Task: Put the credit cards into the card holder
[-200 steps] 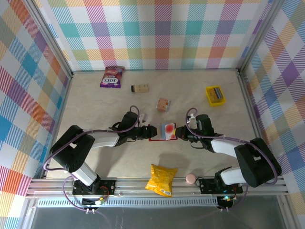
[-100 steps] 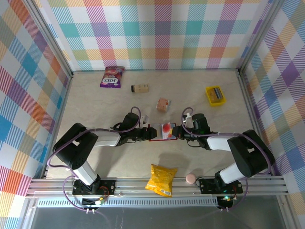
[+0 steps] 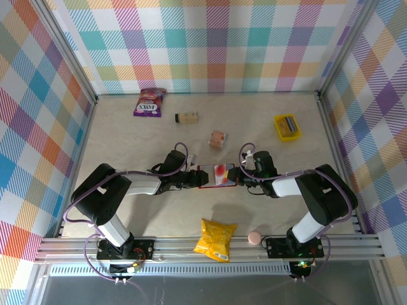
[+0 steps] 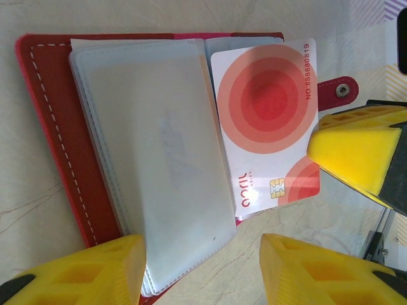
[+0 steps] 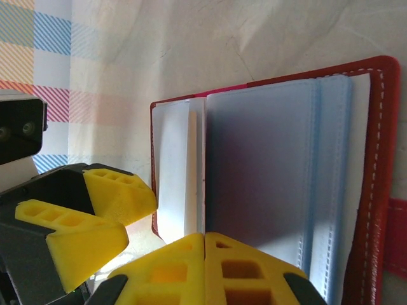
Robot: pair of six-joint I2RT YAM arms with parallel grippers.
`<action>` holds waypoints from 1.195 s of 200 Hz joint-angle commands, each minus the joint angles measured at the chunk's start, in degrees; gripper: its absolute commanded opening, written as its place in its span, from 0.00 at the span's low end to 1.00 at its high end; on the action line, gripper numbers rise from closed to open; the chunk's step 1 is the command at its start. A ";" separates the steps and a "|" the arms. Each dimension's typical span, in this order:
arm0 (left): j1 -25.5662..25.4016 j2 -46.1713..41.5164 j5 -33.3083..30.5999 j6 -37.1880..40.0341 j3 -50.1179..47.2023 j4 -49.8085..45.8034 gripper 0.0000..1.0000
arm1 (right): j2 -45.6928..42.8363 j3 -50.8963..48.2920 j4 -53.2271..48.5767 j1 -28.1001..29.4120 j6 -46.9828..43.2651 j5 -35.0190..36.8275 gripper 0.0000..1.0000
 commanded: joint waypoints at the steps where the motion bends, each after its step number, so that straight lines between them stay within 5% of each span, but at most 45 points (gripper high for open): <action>1: 0.49 0.84 -0.53 1.17 0.93 -1.95 0.50 | 1.59 1.68 3.70 0.58 0.77 -0.50 0.00; 66: 0.49 0.07 -0.80 1.52 1.19 -2.66 0.50 | 2.28 2.30 2.83 0.92 0.91 0.41 0.00; 239: 1.45 -1.82 -3.18 1.56 0.61 -4.85 0.51 | -3.44 7.31 -21.34 5.05 -4.15 13.38 0.00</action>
